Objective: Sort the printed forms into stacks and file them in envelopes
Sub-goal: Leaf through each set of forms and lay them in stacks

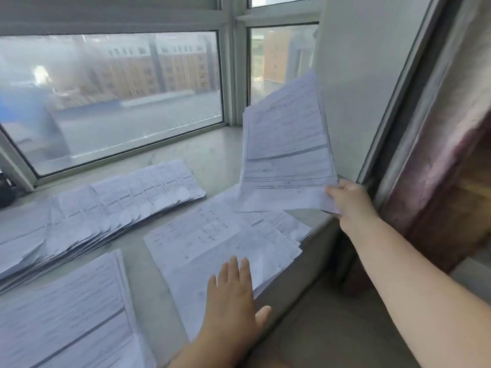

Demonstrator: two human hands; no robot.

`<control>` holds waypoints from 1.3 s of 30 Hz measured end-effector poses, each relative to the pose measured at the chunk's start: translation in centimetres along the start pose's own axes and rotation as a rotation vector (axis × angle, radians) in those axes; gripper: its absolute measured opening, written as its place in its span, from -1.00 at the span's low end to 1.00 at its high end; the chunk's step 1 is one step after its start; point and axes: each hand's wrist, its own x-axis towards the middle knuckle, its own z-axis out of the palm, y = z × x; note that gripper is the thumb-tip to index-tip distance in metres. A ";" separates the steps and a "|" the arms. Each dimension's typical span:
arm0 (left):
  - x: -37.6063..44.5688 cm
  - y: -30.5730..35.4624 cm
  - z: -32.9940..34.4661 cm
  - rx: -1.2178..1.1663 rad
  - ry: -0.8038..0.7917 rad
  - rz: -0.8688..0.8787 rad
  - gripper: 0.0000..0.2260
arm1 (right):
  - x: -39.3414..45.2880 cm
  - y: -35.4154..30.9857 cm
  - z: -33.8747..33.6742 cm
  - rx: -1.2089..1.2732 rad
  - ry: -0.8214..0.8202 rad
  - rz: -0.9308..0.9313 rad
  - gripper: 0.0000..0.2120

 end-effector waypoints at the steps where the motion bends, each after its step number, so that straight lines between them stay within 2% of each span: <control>1: 1.3 1.4 0.5 0.028 -0.052 -0.024 -0.15 | 1.6 -0.2 -1.1 -0.013 0.036 -0.010 -0.74; 5: 5.6 4.9 1.8 0.157 -0.150 -0.143 -0.29 | 6.8 0.8 -3.7 -0.034 0.077 0.030 -0.72; 8: 7.1 5.2 2.3 0.197 -0.108 -0.168 -0.63 | 9.5 2.9 -3.9 -0.002 0.044 0.105 -0.83; 12: 7.9 4.1 2.6 0.166 -0.066 -0.131 -0.77 | 11.4 4.5 -4.3 -0.056 0.023 0.091 -0.76; 17: 8.2 3.3 2.5 0.176 -0.052 -0.128 -0.72 | 13.3 4.1 -5.9 -0.400 0.069 -0.116 -0.84; 20: 8.3 3.4 2.2 0.160 -0.022 -0.115 -0.85 | 14.2 3.6 -6.2 -0.575 0.049 -0.183 -0.77; 23: 8.3 3.1 2.3 0.187 -0.002 -0.112 -0.84 | 14.7 3.4 -6.1 -0.656 0.026 -0.197 -0.78; 27: 8.3 2.9 2.6 0.168 0.011 -0.104 -0.71 | 15.1 2.8 -5.9 -0.740 0.037 -0.222 -0.79; 33: 7.9 2.4 2.9 0.132 0.094 -0.110 -0.80 | 15.7 0.8 -7.7 -0.975 0.154 -0.342 -0.80; 36: 7.8 2.9 3.0 0.177 0.088 -0.078 -0.84 | 15.9 0.3 -8.4 -1.039 0.120 -0.351 -0.77; 39: 8.1 2.8 3.0 0.191 0.072 -0.084 -0.74 | 15.5 0.8 -8.0 -1.046 0.051 -0.328 -0.78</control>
